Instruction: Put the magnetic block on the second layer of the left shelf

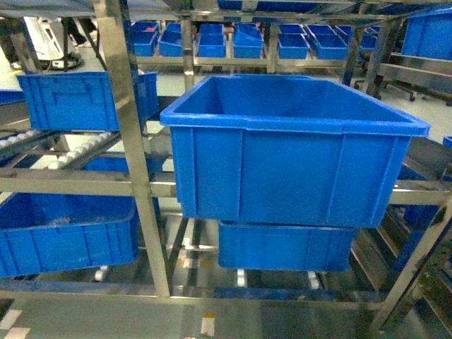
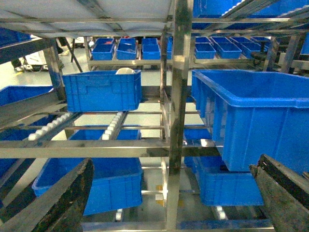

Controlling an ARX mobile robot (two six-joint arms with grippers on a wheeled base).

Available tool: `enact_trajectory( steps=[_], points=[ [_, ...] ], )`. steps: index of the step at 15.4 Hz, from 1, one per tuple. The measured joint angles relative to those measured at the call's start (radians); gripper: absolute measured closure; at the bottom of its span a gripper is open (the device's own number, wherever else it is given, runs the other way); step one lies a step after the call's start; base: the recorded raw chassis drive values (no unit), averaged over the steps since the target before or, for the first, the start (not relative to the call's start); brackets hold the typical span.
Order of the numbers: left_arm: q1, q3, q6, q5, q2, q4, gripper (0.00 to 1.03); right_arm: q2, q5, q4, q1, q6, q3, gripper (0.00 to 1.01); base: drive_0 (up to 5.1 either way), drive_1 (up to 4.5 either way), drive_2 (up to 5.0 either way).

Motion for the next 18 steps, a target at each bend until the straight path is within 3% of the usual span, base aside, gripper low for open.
enact_trajectory(
  steps=[8,14,16,18],
  points=[
    [0.000,0.000,0.000,0.000,0.000,0.000,0.05,0.000,0.000,0.000,0.000,0.000,0.000,0.67,-0.2,4.13,-4.5],
    [0.000,0.000,0.000,0.000,0.000,-0.001,0.05,0.006,-0.004,0.003,0.000,0.003,0.000,0.67,0.0,0.25,-0.2],
    [0.000,0.000,0.000,0.000,0.000,-0.001,0.05,0.074,-0.027,0.008,0.017,0.063,0.014,0.67,0.0,0.00,0.0],
    [0.000,0.000,0.000,0.000,0.000,-0.002,0.05,0.203,-0.057,0.105,0.050,0.146,0.035,0.67,0.0,0.00,0.0]
  ],
)
